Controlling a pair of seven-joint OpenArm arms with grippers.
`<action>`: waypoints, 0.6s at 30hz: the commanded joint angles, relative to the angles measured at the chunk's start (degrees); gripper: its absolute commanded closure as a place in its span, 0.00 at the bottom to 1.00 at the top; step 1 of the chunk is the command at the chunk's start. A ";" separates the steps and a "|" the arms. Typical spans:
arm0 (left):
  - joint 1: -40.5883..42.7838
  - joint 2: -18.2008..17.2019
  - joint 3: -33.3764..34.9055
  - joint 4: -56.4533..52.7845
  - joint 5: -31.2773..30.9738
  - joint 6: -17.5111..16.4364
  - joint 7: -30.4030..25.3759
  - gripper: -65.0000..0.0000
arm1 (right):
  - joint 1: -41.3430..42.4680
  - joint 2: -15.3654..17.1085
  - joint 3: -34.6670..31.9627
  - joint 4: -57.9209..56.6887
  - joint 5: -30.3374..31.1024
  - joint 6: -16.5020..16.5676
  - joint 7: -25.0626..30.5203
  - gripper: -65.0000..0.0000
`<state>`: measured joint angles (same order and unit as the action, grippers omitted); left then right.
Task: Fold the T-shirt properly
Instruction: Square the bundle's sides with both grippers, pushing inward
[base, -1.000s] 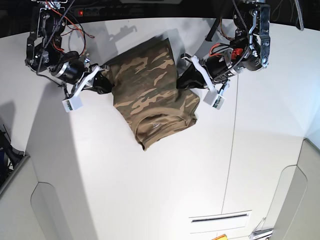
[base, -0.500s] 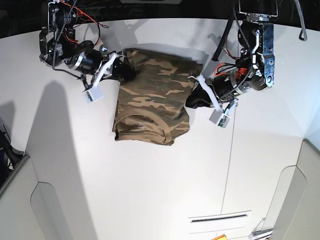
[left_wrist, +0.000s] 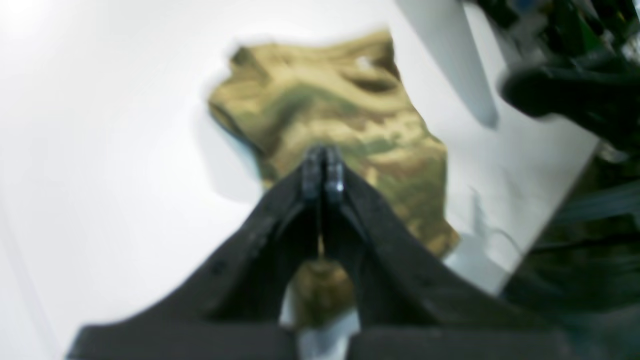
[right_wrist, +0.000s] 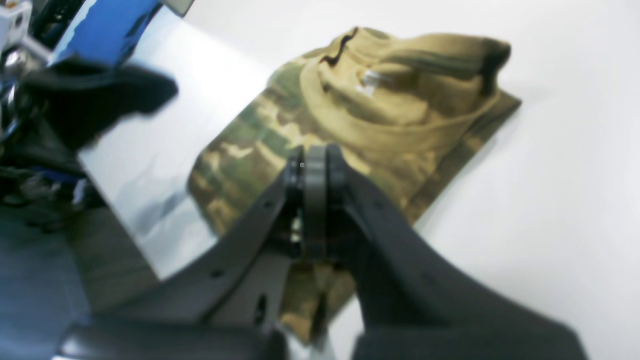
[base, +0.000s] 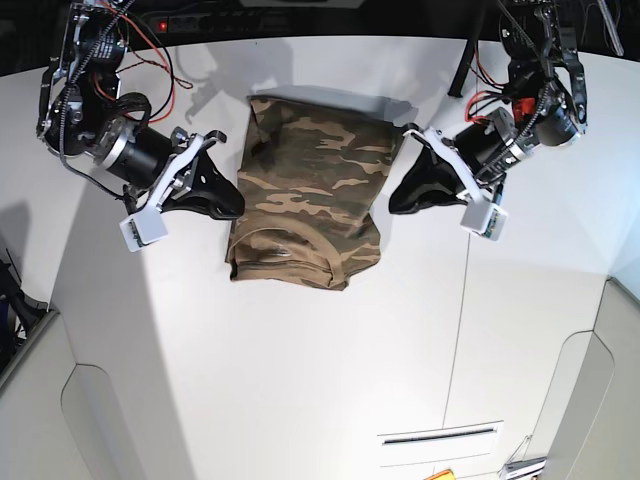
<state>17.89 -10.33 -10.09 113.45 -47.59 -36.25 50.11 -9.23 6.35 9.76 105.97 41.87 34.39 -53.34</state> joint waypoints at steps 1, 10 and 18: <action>0.39 0.20 0.61 0.79 -0.96 -0.44 -1.05 1.00 | 0.52 0.28 -1.36 0.17 -1.40 0.31 3.28 1.00; 1.46 0.50 10.08 -3.48 8.63 -0.37 -5.64 1.00 | 10.67 0.28 -15.41 -16.55 -14.56 -0.11 9.88 1.00; 1.01 0.48 10.82 -15.17 9.07 -0.42 -7.89 1.00 | 16.55 0.28 -17.64 -32.28 -14.91 -0.11 10.56 1.00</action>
<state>19.03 -9.54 0.80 97.69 -38.87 -36.47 41.93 6.90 6.48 -7.86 73.54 28.69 35.18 -42.09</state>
